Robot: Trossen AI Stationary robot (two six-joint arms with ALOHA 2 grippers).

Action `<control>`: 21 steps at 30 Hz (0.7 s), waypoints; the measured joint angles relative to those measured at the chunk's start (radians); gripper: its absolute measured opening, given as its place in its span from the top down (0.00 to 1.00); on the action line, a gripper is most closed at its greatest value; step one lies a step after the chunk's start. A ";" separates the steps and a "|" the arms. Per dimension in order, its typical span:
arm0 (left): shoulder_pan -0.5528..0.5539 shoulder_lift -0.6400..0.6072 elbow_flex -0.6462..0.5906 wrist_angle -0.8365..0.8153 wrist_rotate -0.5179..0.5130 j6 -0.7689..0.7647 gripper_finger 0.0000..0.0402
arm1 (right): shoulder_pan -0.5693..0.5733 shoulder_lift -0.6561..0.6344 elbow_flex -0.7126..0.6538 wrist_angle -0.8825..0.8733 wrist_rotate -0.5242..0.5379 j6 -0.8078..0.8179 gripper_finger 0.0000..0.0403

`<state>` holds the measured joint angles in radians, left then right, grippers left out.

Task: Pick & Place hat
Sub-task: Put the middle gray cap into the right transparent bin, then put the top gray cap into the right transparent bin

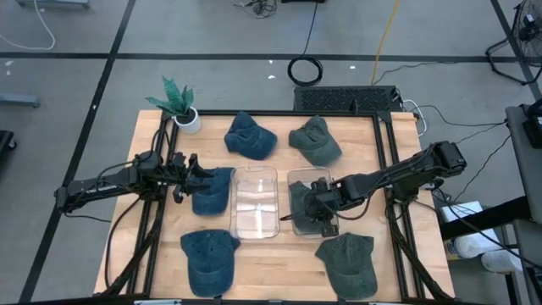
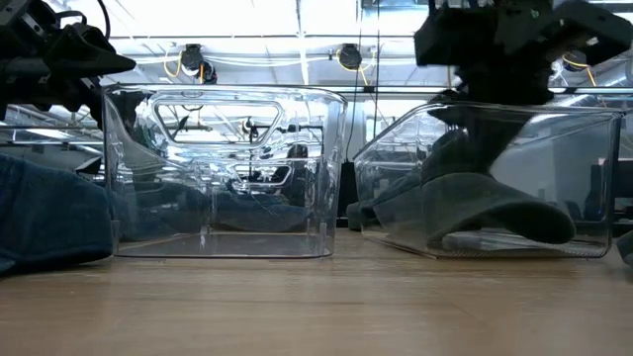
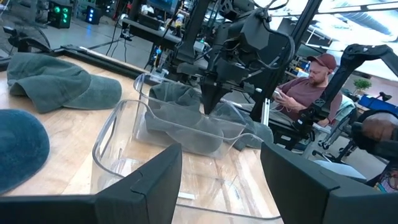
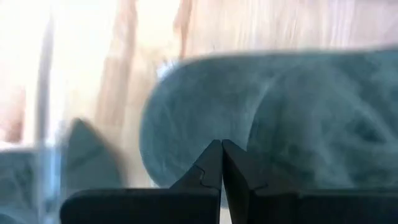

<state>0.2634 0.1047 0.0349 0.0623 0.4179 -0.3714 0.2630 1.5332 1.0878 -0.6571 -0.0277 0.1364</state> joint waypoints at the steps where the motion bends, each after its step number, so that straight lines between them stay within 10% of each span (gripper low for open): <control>1: 0.000 0.000 0.000 0.002 0.000 0.000 0.43 | 0.000 -0.006 0.001 0.007 0.000 -0.003 1.00; 16: 0.000 0.000 0.000 -0.007 0.000 0.000 0.43 | 0.000 -0.123 0.011 0.051 0.011 -0.053 1.00; 21: 0.000 0.000 0.000 -0.005 0.000 0.000 0.43 | -0.001 -0.227 0.012 0.011 0.189 -0.072 1.00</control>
<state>0.2632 0.1047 0.0349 0.0571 0.4178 -0.3711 0.2616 1.3066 1.0996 -0.6462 0.1609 0.0644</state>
